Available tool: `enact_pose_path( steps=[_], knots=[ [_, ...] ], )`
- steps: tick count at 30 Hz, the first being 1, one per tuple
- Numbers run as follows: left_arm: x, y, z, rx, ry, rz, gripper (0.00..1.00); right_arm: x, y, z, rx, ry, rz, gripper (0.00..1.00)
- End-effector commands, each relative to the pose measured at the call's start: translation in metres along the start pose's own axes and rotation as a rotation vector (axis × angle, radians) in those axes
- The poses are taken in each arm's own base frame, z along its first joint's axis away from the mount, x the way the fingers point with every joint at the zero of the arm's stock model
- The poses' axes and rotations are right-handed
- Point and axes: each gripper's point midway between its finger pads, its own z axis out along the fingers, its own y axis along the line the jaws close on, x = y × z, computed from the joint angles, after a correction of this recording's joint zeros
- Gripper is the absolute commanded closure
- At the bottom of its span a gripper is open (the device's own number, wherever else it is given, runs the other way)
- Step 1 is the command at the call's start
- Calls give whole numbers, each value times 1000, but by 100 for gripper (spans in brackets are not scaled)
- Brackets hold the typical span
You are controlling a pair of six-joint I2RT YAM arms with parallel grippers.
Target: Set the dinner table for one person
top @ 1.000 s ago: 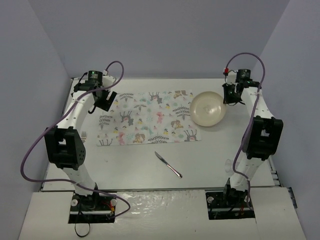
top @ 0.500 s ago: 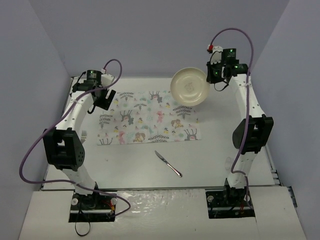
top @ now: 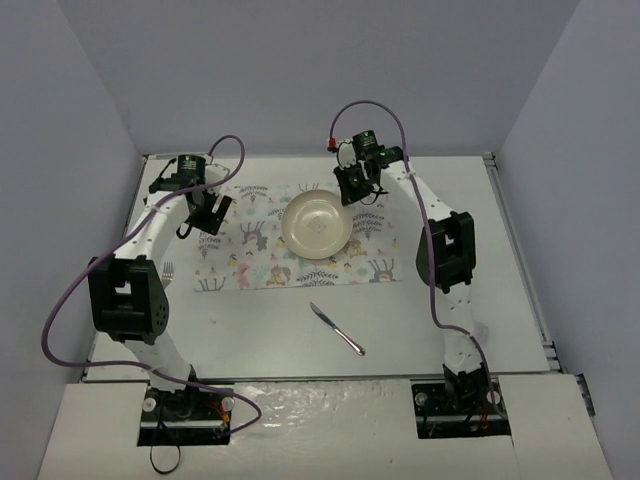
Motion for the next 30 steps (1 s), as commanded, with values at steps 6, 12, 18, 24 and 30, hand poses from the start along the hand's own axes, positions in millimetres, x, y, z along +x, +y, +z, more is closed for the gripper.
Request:
enact_pose_path(
  steps=[6, 12, 18, 24, 30],
  knots=[
    [-26, 11, -16, -28, -96, -46, 21, -49, 32, -9, -48, -121, -67, 100],
    [-24, 10, -9, -22, -81, -43, 21, -42, 39, 18, -81, -87, -78, 100],
    [-22, 7, -3, -9, -70, -40, 21, -34, 34, 40, -77, -62, -90, 100],
    [-19, 5, 2, -5, -65, -36, 21, -31, 36, 54, -76, -51, -105, 100],
    [-22, 8, -1, -23, -82, -40, 20, -39, 24, 50, 21, -64, -136, 16]
  ],
)
